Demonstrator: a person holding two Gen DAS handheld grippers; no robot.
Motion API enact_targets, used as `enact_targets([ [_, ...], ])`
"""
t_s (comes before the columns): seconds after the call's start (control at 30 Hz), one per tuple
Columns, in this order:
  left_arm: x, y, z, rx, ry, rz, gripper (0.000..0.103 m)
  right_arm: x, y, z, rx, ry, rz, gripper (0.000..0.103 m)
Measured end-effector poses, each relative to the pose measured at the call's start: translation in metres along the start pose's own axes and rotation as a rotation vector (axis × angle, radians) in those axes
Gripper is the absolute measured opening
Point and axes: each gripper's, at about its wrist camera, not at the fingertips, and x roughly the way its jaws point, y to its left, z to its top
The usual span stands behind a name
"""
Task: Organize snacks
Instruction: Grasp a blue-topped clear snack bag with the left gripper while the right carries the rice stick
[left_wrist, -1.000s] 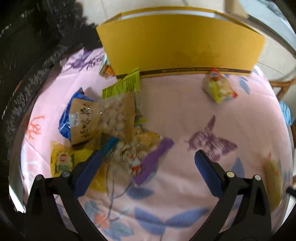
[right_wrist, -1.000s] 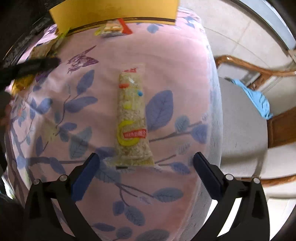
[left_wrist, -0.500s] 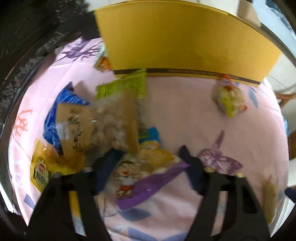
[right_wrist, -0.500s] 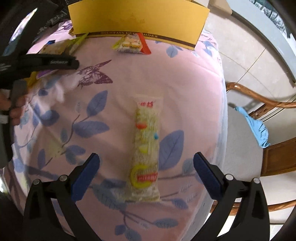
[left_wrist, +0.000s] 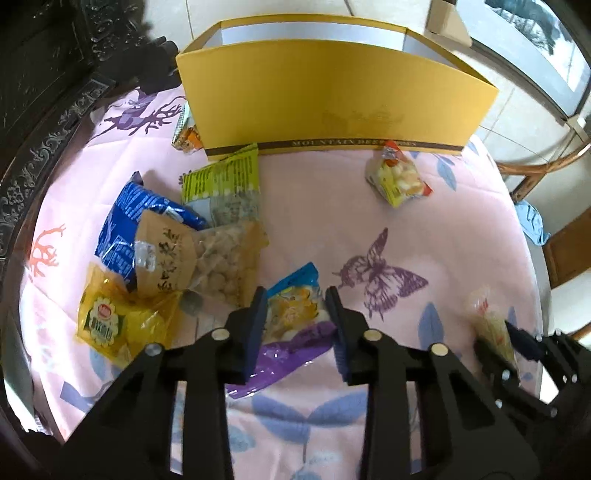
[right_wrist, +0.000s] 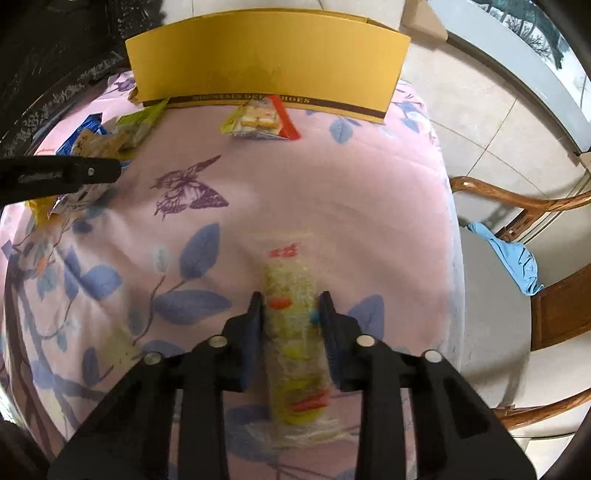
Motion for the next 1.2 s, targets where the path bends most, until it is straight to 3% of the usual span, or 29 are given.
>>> enact_targets([
  [0.07,-0.011,0.0,-0.005,-0.006,-0.006,-0.021,0.027,-0.007,-0.001,-0.002,0.019,-0.003,-0.004,0.029],
  [0.1,-0.02,-0.002,-0.009,-0.015,-0.023,-0.026,0.019,-0.014,-0.002,-0.003,0.037,-0.009,0.011,0.029],
  [0.17,-0.041,-0.004,-0.012,0.011,-0.063,-0.021,0.013,-0.03,-0.006,-0.002,0.076,-0.038,0.026,0.029],
  [0.37,-0.1,-0.008,-0.006,0.047,-0.184,-0.037,0.009,-0.098,-0.012,0.017,0.122,-0.209,0.044,0.029],
  [0.5,-0.147,-0.015,0.002,0.1,-0.309,-0.031,0.009,-0.141,-0.021,0.033,0.158,-0.322,0.092,0.029],
  [0.63,-0.185,-0.022,0.011,0.138,-0.421,-0.029,0.009,-0.176,-0.022,0.048,0.138,-0.43,0.061,0.029],
  [0.77,-0.187,-0.018,0.013,0.133,-0.429,-0.042,0.009,-0.194,-0.029,0.052,0.164,-0.475,0.095,0.029],
  [0.87,-0.159,-0.015,0.011,0.11,-0.325,-0.036,0.009,-0.198,-0.03,0.049,0.167,-0.485,0.094,0.029],
  [0.93,-0.149,-0.018,0.008,0.125,-0.303,-0.047,0.009,-0.198,-0.032,0.046,0.178,-0.479,0.092,0.029],
  [0.97,-0.143,-0.021,0.006,0.148,-0.3,-0.046,0.017,-0.195,-0.033,0.045,0.179,-0.472,0.094,0.029],
  [1.0,-0.135,-0.023,0.005,0.162,-0.297,-0.033,0.034,-0.193,-0.033,0.044,0.179,-0.462,0.094,0.029],
  [1.03,-0.122,-0.025,0.004,0.155,-0.283,0.001,0.085,-0.188,-0.034,0.044,0.185,-0.446,0.087,0.029],
  [1.07,-0.108,-0.024,0.003,0.129,-0.284,0.027,0.092,-0.184,-0.034,0.044,0.189,-0.434,0.082,0.029],
  [1.1,-0.1,-0.023,0.002,0.121,-0.27,0.021,0.092,-0.177,-0.037,0.042,0.201,-0.412,0.069,0.029],
  [1.17,-0.063,-0.026,0.001,0.125,-0.18,-0.084,0.092,-0.166,-0.042,0.04,0.22,-0.38,0.063,0.029],
  [1.2,-0.05,-0.028,0.001,0.119,-0.166,-0.1,0.092,-0.158,-0.045,0.038,0.228,-0.357,0.061,0.029],
])
